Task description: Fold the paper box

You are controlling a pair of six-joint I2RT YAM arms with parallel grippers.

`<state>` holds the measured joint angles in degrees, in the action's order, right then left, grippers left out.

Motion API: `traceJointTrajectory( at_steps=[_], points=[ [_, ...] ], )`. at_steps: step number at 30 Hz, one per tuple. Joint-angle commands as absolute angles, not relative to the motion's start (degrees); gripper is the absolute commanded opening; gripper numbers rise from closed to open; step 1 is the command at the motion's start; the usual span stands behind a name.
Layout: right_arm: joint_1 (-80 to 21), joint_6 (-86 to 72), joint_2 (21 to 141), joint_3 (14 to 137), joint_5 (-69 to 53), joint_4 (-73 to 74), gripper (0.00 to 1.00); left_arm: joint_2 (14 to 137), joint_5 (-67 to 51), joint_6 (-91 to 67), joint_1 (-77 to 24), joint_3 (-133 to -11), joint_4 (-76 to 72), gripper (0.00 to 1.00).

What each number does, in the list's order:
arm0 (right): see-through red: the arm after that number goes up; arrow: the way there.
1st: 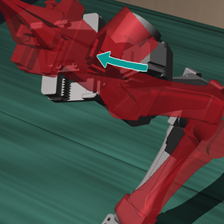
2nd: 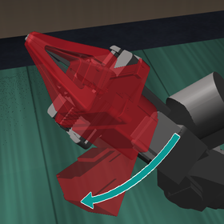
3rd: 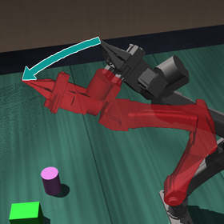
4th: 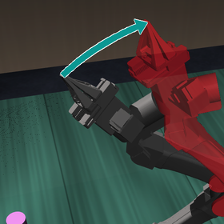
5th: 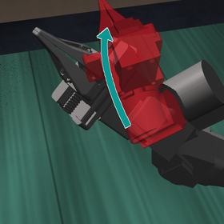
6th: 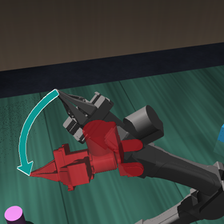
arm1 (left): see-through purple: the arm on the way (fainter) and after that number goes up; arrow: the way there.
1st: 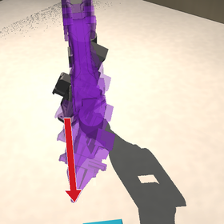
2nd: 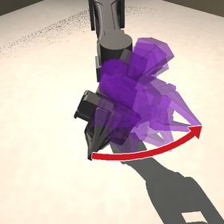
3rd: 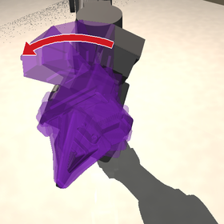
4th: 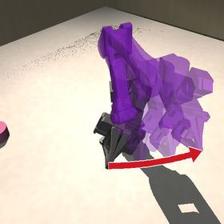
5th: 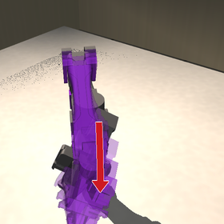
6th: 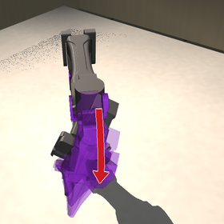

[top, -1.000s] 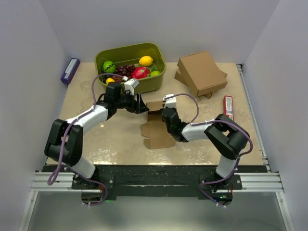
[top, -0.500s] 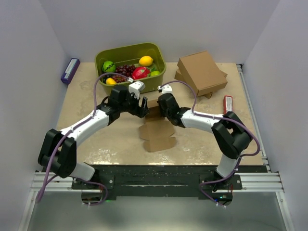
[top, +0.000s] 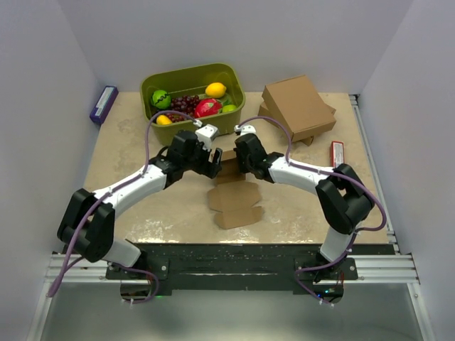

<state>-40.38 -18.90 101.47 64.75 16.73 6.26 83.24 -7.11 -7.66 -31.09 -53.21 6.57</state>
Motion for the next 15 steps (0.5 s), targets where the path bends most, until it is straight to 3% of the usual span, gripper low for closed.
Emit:
traceJointTrajectory(
  at_steps=[1,9,15],
  points=[
    [-40.43,-20.83,98.79,66.88,16.08,9.32,0.00,85.69,-7.38,-10.36,-31.46,-54.05,4.22,0.78],
    [-41.48,-23.11,99.23,67.32,18.10,9.58,0.00,87.45,-0.72,-15.55,-33.92,-51.33,-1.91,0.67],
    [-41.66,-25.22,100.46,68.73,20.12,11.69,0.00,89.91,3.51,-15.82,-35.42,-51.15,-3.43,0.46]
  ],
)
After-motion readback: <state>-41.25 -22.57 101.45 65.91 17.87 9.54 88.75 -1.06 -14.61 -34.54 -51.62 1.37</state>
